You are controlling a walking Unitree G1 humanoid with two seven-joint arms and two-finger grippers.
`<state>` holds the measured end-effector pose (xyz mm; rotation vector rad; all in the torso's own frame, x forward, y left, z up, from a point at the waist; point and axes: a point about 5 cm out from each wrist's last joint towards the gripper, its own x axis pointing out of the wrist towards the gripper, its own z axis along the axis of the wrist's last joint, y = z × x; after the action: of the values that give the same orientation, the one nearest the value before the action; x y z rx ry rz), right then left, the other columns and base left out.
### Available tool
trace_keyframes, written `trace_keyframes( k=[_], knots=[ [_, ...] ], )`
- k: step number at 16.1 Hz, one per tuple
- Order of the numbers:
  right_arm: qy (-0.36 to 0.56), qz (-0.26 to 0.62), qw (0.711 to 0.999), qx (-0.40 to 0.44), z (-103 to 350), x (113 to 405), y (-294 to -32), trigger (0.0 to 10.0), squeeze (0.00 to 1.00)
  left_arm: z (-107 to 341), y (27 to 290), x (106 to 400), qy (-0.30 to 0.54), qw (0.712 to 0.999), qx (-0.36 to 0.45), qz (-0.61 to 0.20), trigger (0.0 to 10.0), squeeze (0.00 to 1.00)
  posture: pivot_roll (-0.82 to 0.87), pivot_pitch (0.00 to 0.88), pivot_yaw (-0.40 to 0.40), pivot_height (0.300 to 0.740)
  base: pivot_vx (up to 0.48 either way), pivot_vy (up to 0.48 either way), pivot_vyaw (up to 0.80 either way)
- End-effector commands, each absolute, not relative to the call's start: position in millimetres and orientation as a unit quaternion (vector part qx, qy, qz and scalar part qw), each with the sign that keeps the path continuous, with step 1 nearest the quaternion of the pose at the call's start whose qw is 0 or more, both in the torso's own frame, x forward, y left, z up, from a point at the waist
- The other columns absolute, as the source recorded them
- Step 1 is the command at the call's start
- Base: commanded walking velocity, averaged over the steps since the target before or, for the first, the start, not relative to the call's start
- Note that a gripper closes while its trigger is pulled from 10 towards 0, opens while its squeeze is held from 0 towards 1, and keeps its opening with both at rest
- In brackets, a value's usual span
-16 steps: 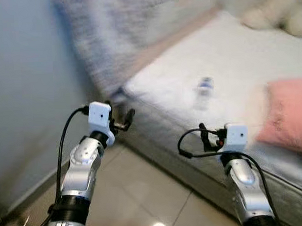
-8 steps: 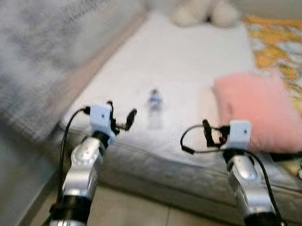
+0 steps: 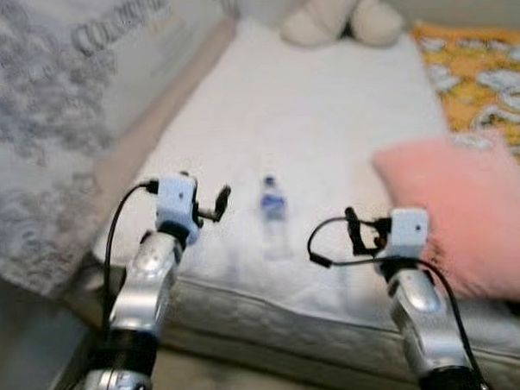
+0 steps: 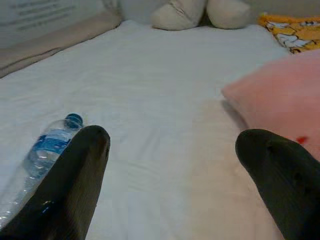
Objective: Clean up the room
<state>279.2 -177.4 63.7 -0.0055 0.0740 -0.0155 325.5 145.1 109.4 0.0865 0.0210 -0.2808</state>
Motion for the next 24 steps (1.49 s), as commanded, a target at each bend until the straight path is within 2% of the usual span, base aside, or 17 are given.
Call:
trace_keyframes(
  k=[1, 4, 9, 12, 14, 16, 21, 24],
  knots=[
    [0.031, -0.02, 0.999, -0.013, 67, 275, -186, 10.0, 0.0, 108, 136, 329, 0.017, 0.989, 0.042, -0.143, 10.0, 0.0, -0.08, 0.0, 0.003, 0.74, 0.0, 0.0, 0.0],
    [0.025, -0.002, 0.999, -0.034, 74, 267, -181, 10.0, 0.0, 109, 127, 346, 0.038, 0.989, 0.027, -0.14, 10.0, 0.0, -0.12, 0.0, 0.006, 0.74, 0.0, 0.0, 0.0],
    [0.034, -0.017, 0.999, -0.034, 75, 255, -188, 10.0, 0.0, 113, 131, 355, 0.035, 0.99, 0.04, -0.132, 10.0, 0.0, -0.17, 0.0, 0.03, 0.74, 0.0, 0.0, -0.74],
    [0.033, -0.014, 0.999, -0.028, 76, 249, -184, 10.0, 0.0, 111, 135, 365, 0.059, 0.993, 0.061, -0.088, 10.0, 0.0, -0.17, 0.0, 0.027, 0.74, 0.0, 0.0, -0.74],
    [0.039, -0.002, 0.999, -0.038, 76, 248, -180, 10.0, 0.0, 118, 137, 372, 0.052, 0.994, 0.07, -0.07, 10.0, 0.0, -0.18, 0.0, 0.029, 0.74, 0.0, 0.0, 0.0],
    [0.038, -0.011, 0.999, -0.035, 77, 249, -183, 10.0, 0.0, 119, 137, 373, 0.051, 0.995, 0.042, -0.07, 10.0, 0.0, -0.18, 0.0, 0.032, 0.74, 0.0, 0.0, 0.0],
    [0.056, 0.0, 0.998, -0.039, 74, 235, -181, 10.0, 0.0, 117, 137, 381, 0.079, 0.996, 0.036, -0.036, 10.0, 0.0, -0.21, 0.03, 0.002, 0.74, 0.408, 0.0, 0.0],
    [0.082, 0.014, 0.995, -0.059, 74, 211, -189, 10.0, 0.0, 120, 122, 386, 0.105, 0.993, 0.02, -0.039, 10.0, 0.0, -0.29, 0.108, -0.054, 0.74, 0.48, 0.0, 0.0]
  ],
)
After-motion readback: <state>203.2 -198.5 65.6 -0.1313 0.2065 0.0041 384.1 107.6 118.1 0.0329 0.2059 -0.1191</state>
